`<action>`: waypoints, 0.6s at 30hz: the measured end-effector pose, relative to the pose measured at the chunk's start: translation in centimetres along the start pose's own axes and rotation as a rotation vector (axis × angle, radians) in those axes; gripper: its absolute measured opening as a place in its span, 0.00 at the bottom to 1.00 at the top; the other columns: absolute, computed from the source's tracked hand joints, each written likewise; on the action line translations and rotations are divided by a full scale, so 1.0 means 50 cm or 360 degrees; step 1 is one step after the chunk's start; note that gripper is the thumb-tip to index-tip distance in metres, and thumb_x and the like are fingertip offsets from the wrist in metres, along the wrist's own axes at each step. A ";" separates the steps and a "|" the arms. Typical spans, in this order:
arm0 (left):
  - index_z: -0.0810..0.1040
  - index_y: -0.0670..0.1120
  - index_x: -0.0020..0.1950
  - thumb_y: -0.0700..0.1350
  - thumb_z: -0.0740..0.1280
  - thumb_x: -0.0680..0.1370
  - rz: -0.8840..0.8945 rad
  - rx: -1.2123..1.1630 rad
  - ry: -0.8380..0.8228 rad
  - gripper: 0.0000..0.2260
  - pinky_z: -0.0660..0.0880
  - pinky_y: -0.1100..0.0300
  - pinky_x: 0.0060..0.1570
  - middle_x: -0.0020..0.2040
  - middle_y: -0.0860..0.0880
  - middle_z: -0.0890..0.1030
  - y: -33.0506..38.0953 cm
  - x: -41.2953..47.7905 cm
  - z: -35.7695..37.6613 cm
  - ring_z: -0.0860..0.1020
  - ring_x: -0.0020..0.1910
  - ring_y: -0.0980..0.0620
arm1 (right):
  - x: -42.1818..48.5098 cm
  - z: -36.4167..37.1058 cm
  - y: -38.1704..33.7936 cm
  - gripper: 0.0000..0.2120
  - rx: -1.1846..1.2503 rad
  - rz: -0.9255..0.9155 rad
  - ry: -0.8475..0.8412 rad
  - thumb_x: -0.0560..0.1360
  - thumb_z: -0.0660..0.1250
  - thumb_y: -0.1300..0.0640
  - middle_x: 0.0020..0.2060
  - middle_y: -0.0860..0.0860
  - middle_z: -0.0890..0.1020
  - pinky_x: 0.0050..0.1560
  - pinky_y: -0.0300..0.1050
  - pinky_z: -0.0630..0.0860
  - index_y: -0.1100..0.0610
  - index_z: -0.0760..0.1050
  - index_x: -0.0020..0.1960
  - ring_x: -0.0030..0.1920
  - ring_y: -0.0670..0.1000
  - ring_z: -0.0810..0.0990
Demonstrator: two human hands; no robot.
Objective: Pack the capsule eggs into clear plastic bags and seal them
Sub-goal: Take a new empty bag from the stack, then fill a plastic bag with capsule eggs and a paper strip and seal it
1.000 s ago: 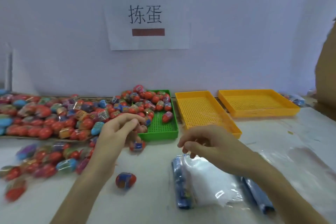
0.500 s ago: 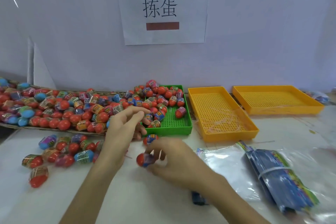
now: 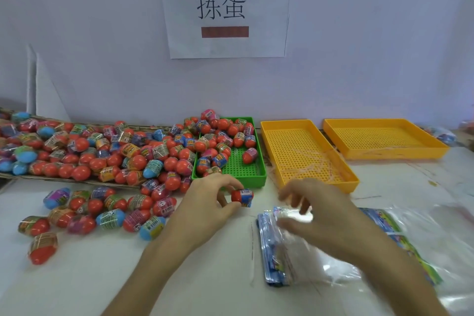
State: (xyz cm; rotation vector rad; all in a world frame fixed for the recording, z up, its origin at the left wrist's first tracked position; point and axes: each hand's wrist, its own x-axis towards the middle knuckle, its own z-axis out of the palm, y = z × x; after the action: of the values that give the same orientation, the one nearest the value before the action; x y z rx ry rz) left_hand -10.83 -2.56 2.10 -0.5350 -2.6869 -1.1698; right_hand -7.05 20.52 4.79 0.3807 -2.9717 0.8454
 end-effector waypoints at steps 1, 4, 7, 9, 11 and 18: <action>0.82 0.52 0.56 0.41 0.76 0.75 0.0002 0.0048 -0.0014 0.12 0.74 0.70 0.42 0.47 0.61 0.79 -0.001 -0.001 0.000 0.78 0.42 0.60 | -0.021 0.005 0.004 0.18 -0.0080 0.0071 -0.0124 0.71 0.74 0.40 0.50 0.37 0.72 0.46 0.36 0.70 0.38 0.70 0.56 0.49 0.37 0.73; 0.81 0.52 0.58 0.42 0.75 0.75 -0.0001 0.0147 -0.0043 0.13 0.73 0.70 0.42 0.47 0.61 0.77 -0.003 -0.002 0.003 0.77 0.40 0.58 | -0.060 0.027 0.008 0.19 -0.0147 0.0165 -0.0175 0.70 0.73 0.39 0.52 0.35 0.69 0.48 0.36 0.70 0.38 0.65 0.53 0.53 0.37 0.71; 0.81 0.52 0.58 0.42 0.75 0.75 -0.0011 0.0166 -0.0044 0.13 0.72 0.71 0.43 0.48 0.61 0.76 -0.003 -0.001 0.005 0.77 0.38 0.59 | -0.062 0.030 0.014 0.12 -0.0052 0.0147 0.0021 0.73 0.73 0.50 0.46 0.39 0.75 0.50 0.39 0.73 0.42 0.69 0.47 0.49 0.39 0.73; 0.81 0.52 0.58 0.42 0.75 0.75 0.0004 0.0179 -0.0038 0.13 0.70 0.71 0.43 0.49 0.61 0.75 -0.006 0.002 0.005 0.76 0.37 0.59 | -0.056 0.030 0.018 0.11 0.0009 0.0166 0.0084 0.74 0.73 0.56 0.43 0.42 0.78 0.49 0.41 0.75 0.44 0.73 0.46 0.46 0.41 0.76; 0.81 0.51 0.59 0.42 0.75 0.75 0.0016 0.0177 -0.0040 0.13 0.70 0.71 0.43 0.50 0.61 0.74 -0.009 0.003 0.006 0.75 0.39 0.61 | -0.049 0.030 0.017 0.11 0.0062 0.0204 0.0114 0.74 0.72 0.61 0.38 0.45 0.81 0.45 0.40 0.75 0.45 0.77 0.45 0.42 0.43 0.77; 0.81 0.58 0.53 0.46 0.75 0.76 0.0043 -0.0172 0.0224 0.10 0.74 0.68 0.40 0.47 0.58 0.78 0.003 0.004 -0.002 0.77 0.39 0.59 | 0.021 -0.046 -0.040 0.10 0.0686 -0.0029 0.0579 0.73 0.74 0.65 0.34 0.46 0.84 0.37 0.34 0.77 0.50 0.85 0.45 0.35 0.44 0.81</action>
State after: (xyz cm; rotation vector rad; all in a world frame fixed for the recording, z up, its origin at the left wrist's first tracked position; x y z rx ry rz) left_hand -10.97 -2.52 2.33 -0.4832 -2.5029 -1.3002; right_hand -7.67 19.82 7.87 0.2290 -2.4416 1.3862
